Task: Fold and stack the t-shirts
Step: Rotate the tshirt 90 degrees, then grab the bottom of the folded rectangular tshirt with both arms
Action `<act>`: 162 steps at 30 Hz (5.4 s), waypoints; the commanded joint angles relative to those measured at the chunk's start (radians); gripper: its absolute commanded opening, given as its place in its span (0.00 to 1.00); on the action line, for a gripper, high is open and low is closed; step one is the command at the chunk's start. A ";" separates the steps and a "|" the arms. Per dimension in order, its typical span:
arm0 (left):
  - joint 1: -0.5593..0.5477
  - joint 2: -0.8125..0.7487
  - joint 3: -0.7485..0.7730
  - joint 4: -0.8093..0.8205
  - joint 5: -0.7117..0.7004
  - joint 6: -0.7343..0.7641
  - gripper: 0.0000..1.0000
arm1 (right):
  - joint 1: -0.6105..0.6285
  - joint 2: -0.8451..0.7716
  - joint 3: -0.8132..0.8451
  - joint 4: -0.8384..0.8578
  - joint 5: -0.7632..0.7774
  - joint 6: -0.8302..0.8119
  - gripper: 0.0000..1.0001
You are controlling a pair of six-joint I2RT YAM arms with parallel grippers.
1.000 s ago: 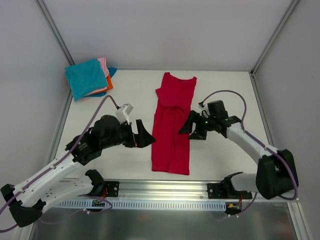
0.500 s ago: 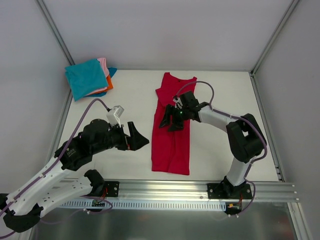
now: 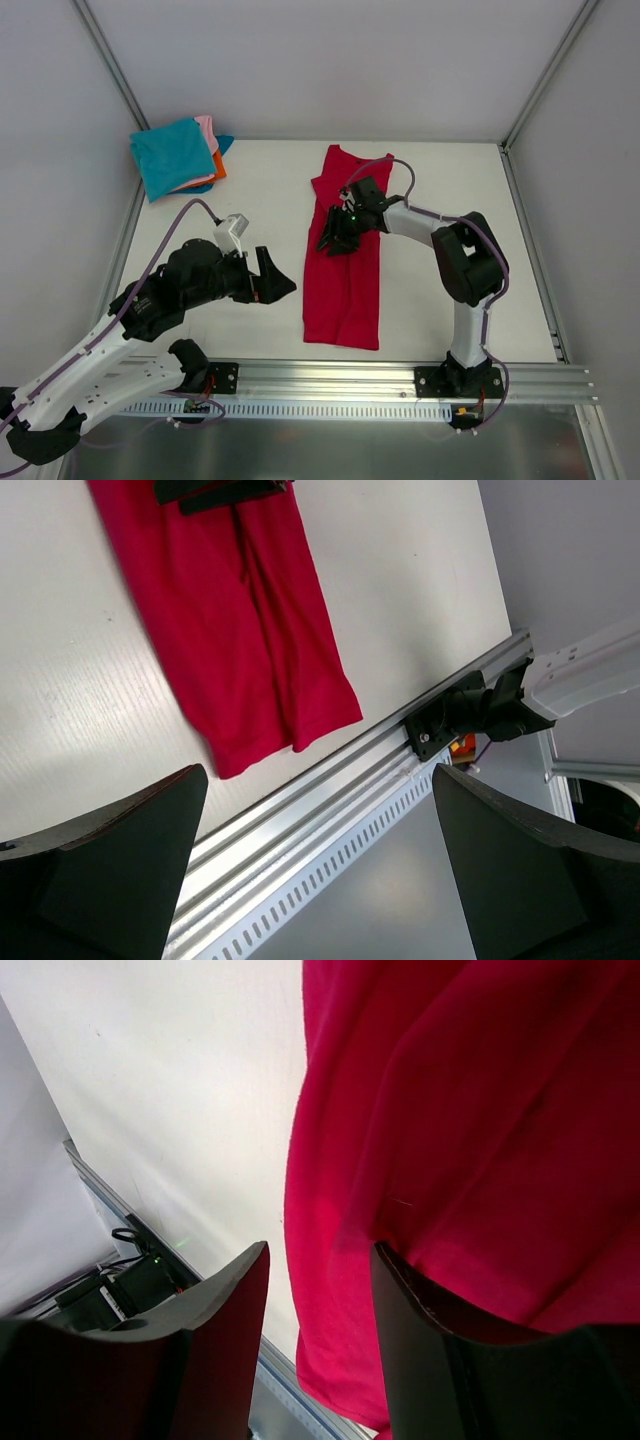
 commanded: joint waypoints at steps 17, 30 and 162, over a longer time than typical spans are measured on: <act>0.001 -0.005 -0.006 -0.010 -0.032 0.024 0.99 | -0.046 0.007 -0.017 0.017 -0.017 -0.028 0.25; 0.001 -0.031 -0.023 -0.036 -0.055 0.024 0.99 | -0.047 0.007 -0.073 0.048 -0.008 -0.017 0.00; -0.132 0.708 -0.597 1.148 0.356 -0.240 0.92 | 0.005 -1.486 -1.153 -0.187 0.209 0.179 0.87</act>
